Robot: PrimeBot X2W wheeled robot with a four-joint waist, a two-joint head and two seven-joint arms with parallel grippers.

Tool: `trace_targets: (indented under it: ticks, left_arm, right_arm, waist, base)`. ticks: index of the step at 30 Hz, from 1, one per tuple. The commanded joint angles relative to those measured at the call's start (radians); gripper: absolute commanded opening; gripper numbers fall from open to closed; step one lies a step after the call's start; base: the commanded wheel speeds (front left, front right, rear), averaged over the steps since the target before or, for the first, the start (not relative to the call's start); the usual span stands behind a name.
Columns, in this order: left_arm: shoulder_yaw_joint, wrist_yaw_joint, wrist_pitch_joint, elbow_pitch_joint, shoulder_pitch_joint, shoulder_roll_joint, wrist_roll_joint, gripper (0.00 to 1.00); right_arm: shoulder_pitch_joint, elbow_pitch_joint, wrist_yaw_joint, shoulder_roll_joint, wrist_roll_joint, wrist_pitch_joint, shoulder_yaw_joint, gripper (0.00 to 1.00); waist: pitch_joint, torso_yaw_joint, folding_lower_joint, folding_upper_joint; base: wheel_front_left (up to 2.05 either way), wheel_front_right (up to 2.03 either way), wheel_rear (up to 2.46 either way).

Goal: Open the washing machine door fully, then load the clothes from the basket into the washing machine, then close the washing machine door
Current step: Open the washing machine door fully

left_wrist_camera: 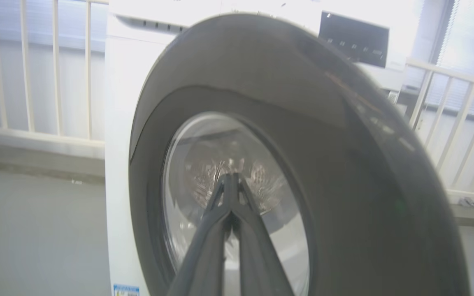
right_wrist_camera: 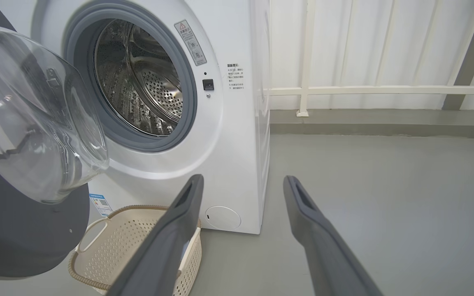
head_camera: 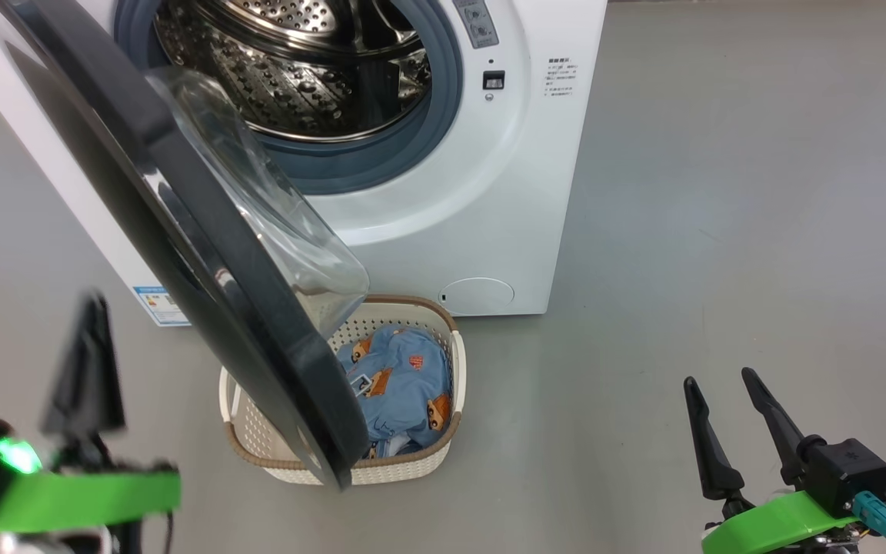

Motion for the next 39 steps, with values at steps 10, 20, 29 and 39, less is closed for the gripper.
trace_targets:
  ticks: [10,20,29,39]
  left_arm:
    - [-0.078,-0.003,-0.006,-0.315,-0.171,0.074,0.021,0.0]
    - [-0.42,-0.003,-0.006,-0.441,-0.241,0.091,-0.009,0.0]
    - [-0.631,-0.003,-0.006,-0.371,-0.202,0.071,-0.032,0.0]
    - [-0.716,-0.003,-0.006,-0.3,-0.123,0.097,-0.04,0.0]
  right_arm:
    - [-0.016,-0.011,0.003,-0.002,0.012,-0.012,0.034,1.0]
    - [-0.022,0.008,0.003,-0.002,0.014,-0.012,0.044,1.0]
    - [-0.04,0.035,0.003,-0.002,0.021,-0.012,0.07,1.0]
    - [-0.048,0.065,0.003,-0.002,0.017,-0.012,0.081,1.0]
  waist:
    - [-0.005,-0.007,0.0,-0.0001]
    - [0.001,-0.014,0.0,-0.0001]
    - [0.025,-0.017,0.0,-0.0001]
    - [0.039,-0.004,0.0,-0.0001]
  base:
    - [0.0,0.0,0.0]
    - [0.0,0.0,0.0]
    - [0.0,0.0,0.0]
    - [0.0,0.0,0.0]
